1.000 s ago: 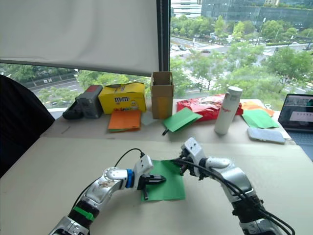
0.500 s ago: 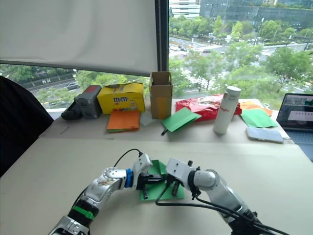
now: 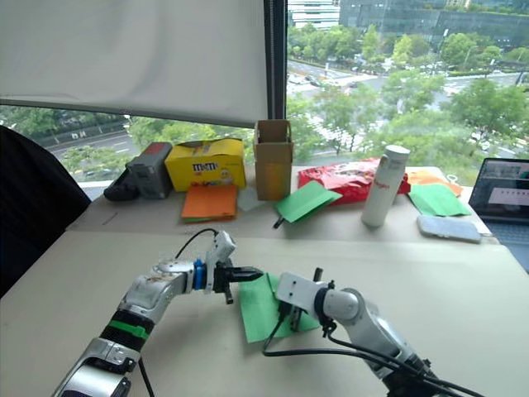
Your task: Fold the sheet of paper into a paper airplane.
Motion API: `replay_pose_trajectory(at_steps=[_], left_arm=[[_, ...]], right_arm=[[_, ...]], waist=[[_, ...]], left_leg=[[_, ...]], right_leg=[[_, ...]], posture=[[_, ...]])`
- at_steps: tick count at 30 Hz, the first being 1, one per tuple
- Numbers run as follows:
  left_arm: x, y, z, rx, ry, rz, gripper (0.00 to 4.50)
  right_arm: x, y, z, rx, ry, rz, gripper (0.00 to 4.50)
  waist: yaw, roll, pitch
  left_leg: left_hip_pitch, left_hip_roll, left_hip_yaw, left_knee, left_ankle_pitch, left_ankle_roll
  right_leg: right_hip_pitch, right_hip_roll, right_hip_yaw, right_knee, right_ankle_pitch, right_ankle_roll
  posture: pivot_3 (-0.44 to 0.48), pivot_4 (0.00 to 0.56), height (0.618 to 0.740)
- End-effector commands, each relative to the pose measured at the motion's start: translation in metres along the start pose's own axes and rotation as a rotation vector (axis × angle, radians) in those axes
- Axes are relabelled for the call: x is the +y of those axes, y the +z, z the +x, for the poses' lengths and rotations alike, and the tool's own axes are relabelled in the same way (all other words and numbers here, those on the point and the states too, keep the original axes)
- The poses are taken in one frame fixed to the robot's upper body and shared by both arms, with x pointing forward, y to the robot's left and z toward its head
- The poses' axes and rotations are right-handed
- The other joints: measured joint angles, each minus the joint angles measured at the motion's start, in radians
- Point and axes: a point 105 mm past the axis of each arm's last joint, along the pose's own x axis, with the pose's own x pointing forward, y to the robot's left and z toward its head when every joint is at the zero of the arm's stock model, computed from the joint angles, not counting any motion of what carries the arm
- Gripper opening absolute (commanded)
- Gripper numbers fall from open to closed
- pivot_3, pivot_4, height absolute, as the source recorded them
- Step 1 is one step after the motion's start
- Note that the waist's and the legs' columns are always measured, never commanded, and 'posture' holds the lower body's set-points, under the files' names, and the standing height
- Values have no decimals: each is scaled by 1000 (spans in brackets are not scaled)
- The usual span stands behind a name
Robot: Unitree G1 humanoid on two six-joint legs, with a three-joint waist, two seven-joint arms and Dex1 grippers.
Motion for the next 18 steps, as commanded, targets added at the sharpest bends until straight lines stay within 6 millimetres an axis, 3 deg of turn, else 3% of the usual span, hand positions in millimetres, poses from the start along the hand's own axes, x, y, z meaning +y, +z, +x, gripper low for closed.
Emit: replay_pose_trajectory(at_steps=[1,8,18], left_arm=[[4,11,10,-25,23,37,0],[13,-6,31,74,114,104,0],[5,-27,49,128,103,139,0]], right_arm=[[-1,-6,0,29,-9,7,42],[1,-5,-1,33,-14,13,42],[2,-3,-4,39,-9,-2,42]], waist=[[-3,0,0],[-3,0,0],[-2,0,0]], left_leg=[[0,0,0,0,0,0],[-1,0,0,0,0,0],[-1,0,0,0,0,0]], right_leg=[[0,0,0,0,0,0],[0,0,0,0,0,0],[0,0,0,0,0,0]], posture=[[0,150,656],[0,150,656],[0,150,656]])
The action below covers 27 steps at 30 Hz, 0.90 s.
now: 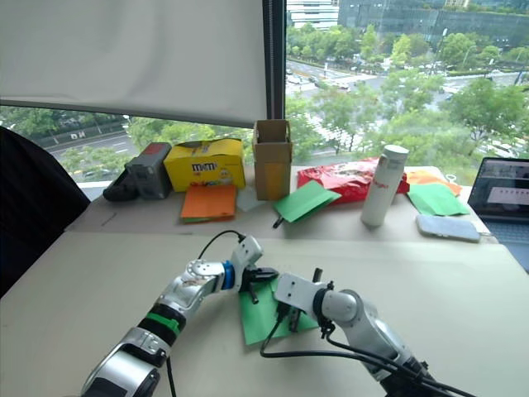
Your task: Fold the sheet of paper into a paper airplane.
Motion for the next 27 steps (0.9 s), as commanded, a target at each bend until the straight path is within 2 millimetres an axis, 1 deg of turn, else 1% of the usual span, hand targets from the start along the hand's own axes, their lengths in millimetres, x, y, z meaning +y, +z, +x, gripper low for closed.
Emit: replay_pose_trajectory(at_steps=[1,4,5,8,11,13,15,18,19,21,24,25,27], left_arm=[[-1,-7,2,33,0,17,0],[-3,-14,0,52,-2,21,0],[-3,-16,0,55,-3,19,0],[-4,-19,-1,63,-3,24,0],[-4,-21,0,63,3,22,0],[-5,-21,0,61,5,21,0],[-5,-22,1,62,6,25,0],[-6,-23,1,62,7,27,0],[-6,-23,1,63,8,28,0],[-6,-23,1,63,8,28,0],[-6,-24,1,62,11,27,0],[-6,-24,0,63,12,28,0],[-5,-24,-1,63,16,28,0]], right_arm=[[-2,-3,-4,22,-6,-9,42],[-11,-1,-8,13,-51,-19,42],[-13,-1,-9,6,-51,5,42],[-13,1,-13,-7,-31,39,924],[-16,6,-21,-19,-24,25,1918],[-11,14,-30,-61,29,97,2590],[-11,20,-38,-100,46,168,2590],[-26,20,-42,-119,-29,231,2590],[-32,18,-41,-117,-66,248,1994],[-41,16,-37,-125,-125,282,1389],[-42,12,-26,-124,-152,344,292],[-41,10,-22,-118,-152,353,17],[-38,10,-13,-123,-143,387,17]], waist=[[0,0,0],[0,0,0],[0,0,0],[0,0,0],[0,0,0],[0,0,0],[0,0,0],[-1,0,0],[-1,0,0],[-1,0,0],[0,0,0],[0,0,0],[0,0,0]], left_leg=[[0,0,0,0,0,0],[0,0,0,0,0,0],[0,0,0,0,0,0],[0,0,0,0,0,0],[0,0,0,0,0,0],[0,0,0,0,0,0],[0,0,0,0,0,0],[0,0,0,0,0,0],[1,0,0,0,0,0],[1,0,0,0,0,0],[1,0,0,0,0,0],[1,0,0,0,0,0],[1,0,0,0,0,0]], right_leg=[[0,0,0,0,0,0],[0,0,0,0,0,0],[0,0,0,0,0,0],[0,0,0,0,0,0],[0,0,0,0,0,0],[0,0,0,0,0,0],[0,0,0,0,0,1],[1,0,0,0,0,1],[1,0,0,0,0,1],[1,0,0,0,-1,1],[1,0,0,0,0,1],[1,0,0,0,0,0],[1,0,0,0,1,-1]], posture=[[0,150,656],[0,150,656],[0,150,656],[0,150,656],[0,150,656],[0,150,656],[0,150,656],[0,150,656],[0,150,656],[0,150,656],[0,150,656],[0,150,656],[0,150,656]])
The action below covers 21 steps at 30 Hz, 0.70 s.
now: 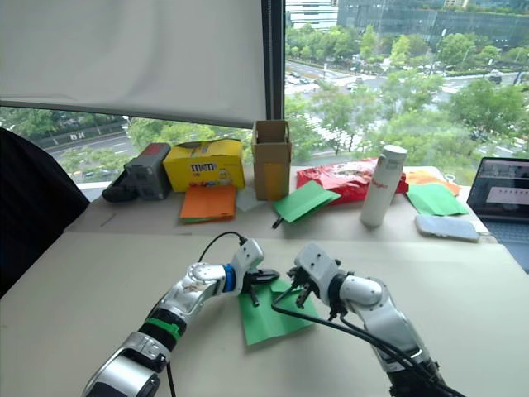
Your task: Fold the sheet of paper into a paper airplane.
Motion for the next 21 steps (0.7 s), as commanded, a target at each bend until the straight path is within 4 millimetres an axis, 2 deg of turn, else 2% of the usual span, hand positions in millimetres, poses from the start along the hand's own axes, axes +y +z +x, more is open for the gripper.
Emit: replay_pose_trajectory(at_steps=[1,5,11,14,18,21], left_arm=[[-2,-19,-1,59,3,-22,0],[-3,-19,-1,61,1,-18,0],[-3,-18,-1,57,-2,-19,0],[-4,-18,-1,56,-3,-18,0],[-4,-18,-1,56,-5,-17,0],[-4,-18,-1,56,-6,-15,0]], right_arm=[[0,4,11,-24,-16,38,17],[6,-4,26,-1,1,59,17],[3,-18,30,25,-19,107,17],[7,-27,29,46,-14,118,17],[4,-23,22,13,-38,142,17],[1,-29,15,27,-49,143,17]], waist=[[-1,0,0],[-1,0,0],[-1,1,0],[-1,1,-1],[-1,1,-1],[-1,1,-1]], left_leg=[[0,0,0,0,0,0],[0,0,0,0,0,0],[0,0,0,0,0,0],[0,0,0,0,0,0],[0,0,0,0,0,0],[0,0,0,0,0,0]], right_leg=[[0,0,0,0,0,0],[0,0,0,1,0,0],[0,0,0,1,0,0],[0,0,0,1,0,0],[0,0,0,1,0,0],[0,0,0,1,0,0]], posture=[[0,150,656],[0,150,656],[0,150,656],[0,150,656],[0,150,656],[0,150,656]])
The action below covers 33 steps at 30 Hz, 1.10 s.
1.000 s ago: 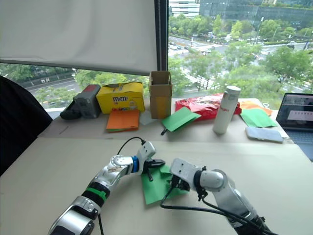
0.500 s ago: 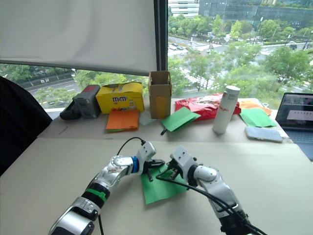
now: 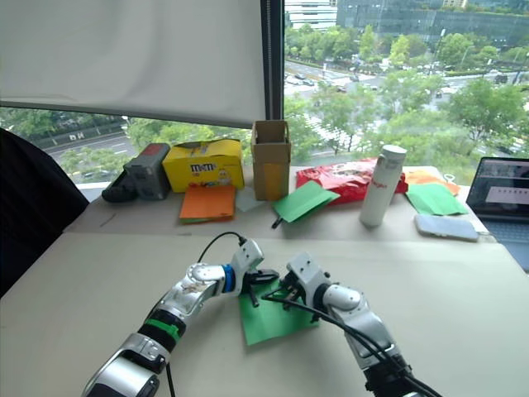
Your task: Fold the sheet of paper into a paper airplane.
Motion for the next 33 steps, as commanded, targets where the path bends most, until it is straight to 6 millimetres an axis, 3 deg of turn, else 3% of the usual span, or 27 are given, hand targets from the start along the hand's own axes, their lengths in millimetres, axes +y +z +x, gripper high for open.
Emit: replay_pose_trajectory(at_steps=[1,18,21,26,33], left_arm=[[-4,-17,0,56,-10,-15,0],[-4,-15,1,57,-27,-1,0],[-4,-15,1,56,-27,0,0],[-3,-12,-1,43,-28,1,0],[1,-3,-5,5,-18,-17,0]], right_arm=[[-7,-2,-11,-3,-28,11,17],[-15,-16,-35,0,-66,48,17],[-20,-10,-38,-38,-88,39,17],[-13,27,-39,-159,-16,-33,17],[3,18,-21,-83,81,-87,17]], waist=[[0,0,0],[0,0,0],[1,0,0],[-1,0,0],[0,0,0]], left_leg=[[0,0,0,0,0,0],[0,0,0,0,0,0],[0,0,0,0,0,0],[0,0,0,0,0,0],[-1,0,0,0,0,0]], right_leg=[[0,0,0,0,0,0],[0,0,0,0,-2,3],[0,0,0,0,-2,4],[0,0,0,0,-2,4],[0,1,0,-1,-2,3]], posture=[[0,150,656],[0,150,656],[0,150,656],[0,150,656],[0,150,656]])
